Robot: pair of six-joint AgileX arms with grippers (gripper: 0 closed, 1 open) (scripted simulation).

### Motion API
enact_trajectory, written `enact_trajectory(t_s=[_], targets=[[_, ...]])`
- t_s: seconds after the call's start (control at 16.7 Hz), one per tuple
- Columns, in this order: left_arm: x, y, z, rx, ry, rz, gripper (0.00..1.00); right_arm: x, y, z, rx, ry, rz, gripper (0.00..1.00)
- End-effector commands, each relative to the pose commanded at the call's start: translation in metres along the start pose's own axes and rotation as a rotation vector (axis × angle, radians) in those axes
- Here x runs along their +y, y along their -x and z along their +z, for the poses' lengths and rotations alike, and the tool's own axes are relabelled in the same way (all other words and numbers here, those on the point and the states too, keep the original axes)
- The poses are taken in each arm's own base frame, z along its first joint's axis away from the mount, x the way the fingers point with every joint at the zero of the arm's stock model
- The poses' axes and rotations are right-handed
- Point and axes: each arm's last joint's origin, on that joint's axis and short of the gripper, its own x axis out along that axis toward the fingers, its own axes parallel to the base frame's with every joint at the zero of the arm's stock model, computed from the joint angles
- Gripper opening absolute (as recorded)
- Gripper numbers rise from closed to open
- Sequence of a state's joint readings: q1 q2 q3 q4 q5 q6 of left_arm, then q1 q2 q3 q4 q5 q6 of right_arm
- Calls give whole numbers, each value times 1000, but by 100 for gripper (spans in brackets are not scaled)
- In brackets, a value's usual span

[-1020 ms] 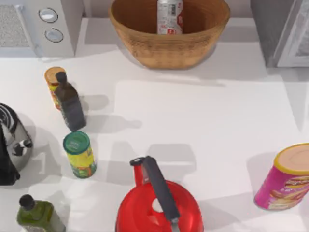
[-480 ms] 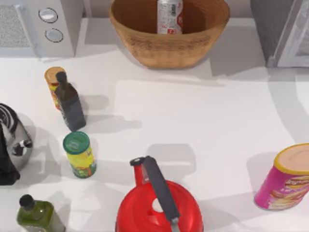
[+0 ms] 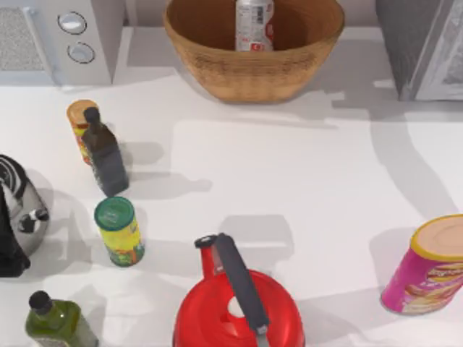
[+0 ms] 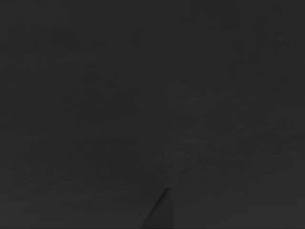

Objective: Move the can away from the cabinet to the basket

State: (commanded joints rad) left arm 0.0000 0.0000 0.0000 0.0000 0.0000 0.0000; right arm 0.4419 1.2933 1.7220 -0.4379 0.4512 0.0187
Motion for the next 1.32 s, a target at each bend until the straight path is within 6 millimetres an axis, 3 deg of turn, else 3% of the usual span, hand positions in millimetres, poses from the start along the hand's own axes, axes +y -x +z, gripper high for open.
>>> enact_trajectory(t_s=[0.18,0.48,0.72,1.02,1.32], targets=[[0,0,0,0,0,0,100,-10,6,7,-23,2,-42,100],[0,0,0,0,0,0,100,-9,-37,5,-13,6,-42,100],[0,0,0,0,0,0,100,-11,-43,7,-21,2,-42,100],[0,0,0,0,0,0,100,-17,-26,6,-35,1,-38,100],[0,0,0,0,0,0,100,-41,10,-23,-35,4,-33,100]])
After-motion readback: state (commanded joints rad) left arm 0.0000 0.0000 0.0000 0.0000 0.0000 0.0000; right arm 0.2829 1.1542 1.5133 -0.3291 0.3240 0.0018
